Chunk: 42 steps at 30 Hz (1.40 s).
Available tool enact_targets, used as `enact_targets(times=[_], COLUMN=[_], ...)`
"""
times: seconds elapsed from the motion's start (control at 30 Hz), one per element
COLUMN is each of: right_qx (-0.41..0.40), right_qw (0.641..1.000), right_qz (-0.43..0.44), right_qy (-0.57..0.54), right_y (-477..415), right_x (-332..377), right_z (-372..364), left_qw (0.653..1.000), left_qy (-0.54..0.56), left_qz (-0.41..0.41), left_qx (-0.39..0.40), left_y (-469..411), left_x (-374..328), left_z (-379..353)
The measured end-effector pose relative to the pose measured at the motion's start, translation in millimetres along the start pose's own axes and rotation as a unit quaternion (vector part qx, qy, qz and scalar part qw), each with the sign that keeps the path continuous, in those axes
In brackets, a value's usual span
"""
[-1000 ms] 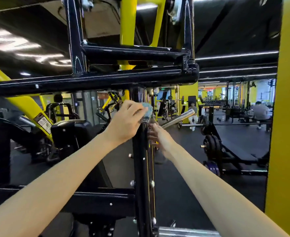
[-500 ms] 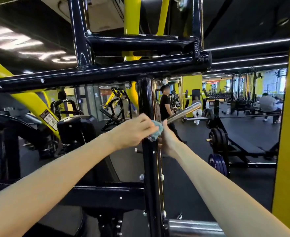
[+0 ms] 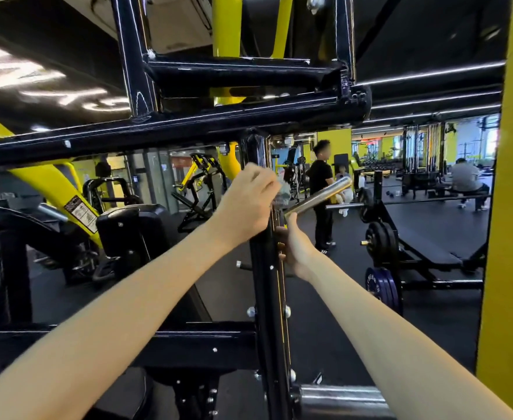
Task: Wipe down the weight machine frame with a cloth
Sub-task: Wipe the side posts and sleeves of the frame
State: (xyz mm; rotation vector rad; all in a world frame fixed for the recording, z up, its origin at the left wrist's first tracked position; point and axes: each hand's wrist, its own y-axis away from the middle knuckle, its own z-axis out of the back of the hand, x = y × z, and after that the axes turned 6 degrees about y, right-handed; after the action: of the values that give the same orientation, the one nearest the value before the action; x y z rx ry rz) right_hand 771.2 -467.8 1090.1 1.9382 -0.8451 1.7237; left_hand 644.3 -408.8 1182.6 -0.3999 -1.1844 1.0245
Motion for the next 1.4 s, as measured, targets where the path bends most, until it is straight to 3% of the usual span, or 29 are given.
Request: enact_targets(times=[0.03, 0.1, 0.17, 0.23, 0.4, 0.53, 0.63, 0.67, 0.77, 0.83, 0.97, 1.03, 1.17, 1.23, 1.33, 1.4], right_qx=[0.010, 0.024, 0.026, 0.030, 0.023, 0.019, -0.009, -0.010, -0.025, -0.028, -0.033, -0.015, -0.027, -0.023, -0.048, -0.036], right_qw=[1.000, 0.999, 0.997, 0.996, 0.999, 0.998, 0.998, 0.998, 0.998, 0.997, 0.993, 0.995, 0.996, 0.995, 0.994, 0.993], right_qz=[-0.003, -0.015, -0.040, -0.033, -0.039, -0.063, -0.066, -0.063, -0.056, -0.071, -0.095, -0.083, -0.078, -0.084, -0.093, -0.105], right_qy=[-0.003, -0.019, -0.053, -0.074, -0.023, 0.010, 0.009, 0.010, 0.013, -0.010, -0.064, -0.056, -0.033, -0.050, -0.042, -0.052], right_y=[-1.4, 3.5, 9.0, 10.3, 9.5, 14.7, 21.7, 23.1, 22.9, 25.0, 32.0, 29.8, 27.2, 28.0, 29.9, 30.8], right_x=[-0.8, 2.7, 6.8, 6.6, -12.5, -38.1, -42.6, -42.1, -46.4, -50.5, -45.9, -45.3, -55.3, -56.9, -50.7, -47.5], right_z=[1.5, 4.1, 5.3, 6.9, 7.3, 8.1, 7.9, 6.9, 4.1, 3.7, 5.5, 5.8, 4.9, 6.2, 5.5, 4.4], left_qw=[1.000, 0.995, 0.979, 0.971, 0.995, 0.984, 0.966, 0.967, 0.989, 0.991, 0.974, 0.976, 0.995, 0.992, 0.975, 0.975], left_qy=[0.029, 0.053, 0.031, 0.014, 0.073, 0.072, 0.060, 0.058, 0.110, 0.119, 0.033, 0.026, 0.091, 0.097, 0.041, 0.023], left_qz=[0.005, -0.065, -0.150, -0.191, -0.041, -0.162, -0.242, -0.239, -0.096, -0.059, -0.200, -0.186, -0.042, -0.076, -0.188, -0.184], left_qx=[0.003, 0.055, 0.135, 0.143, -0.045, 0.031, 0.069, 0.060, -0.010, -0.027, 0.105, 0.108, -0.025, -0.003, 0.114, 0.122], left_y=[14.8, 50.1, 68.2, 55.5, 48.5, 107.8, 105.7, 99.9, 95.8, 107.1, 115.2, 97.7, 82.1, 106.1, 123.3, 101.3], left_x=[-8.7, -24.8, -24.9, -10.4, 6.2, -40.1, -32.9, -26.1, -26.2, -49.0, -55.8, -41.2, -39.8, -59.4, -72.8, -59.0], left_z=[-8.7, -23.1, -22.8, -11.7, -6.0, -34.8, -32.2, -30.6, -33.2, -43.5, -44.2, -34.2, -31.8, -43.8, -43.4, -35.8])
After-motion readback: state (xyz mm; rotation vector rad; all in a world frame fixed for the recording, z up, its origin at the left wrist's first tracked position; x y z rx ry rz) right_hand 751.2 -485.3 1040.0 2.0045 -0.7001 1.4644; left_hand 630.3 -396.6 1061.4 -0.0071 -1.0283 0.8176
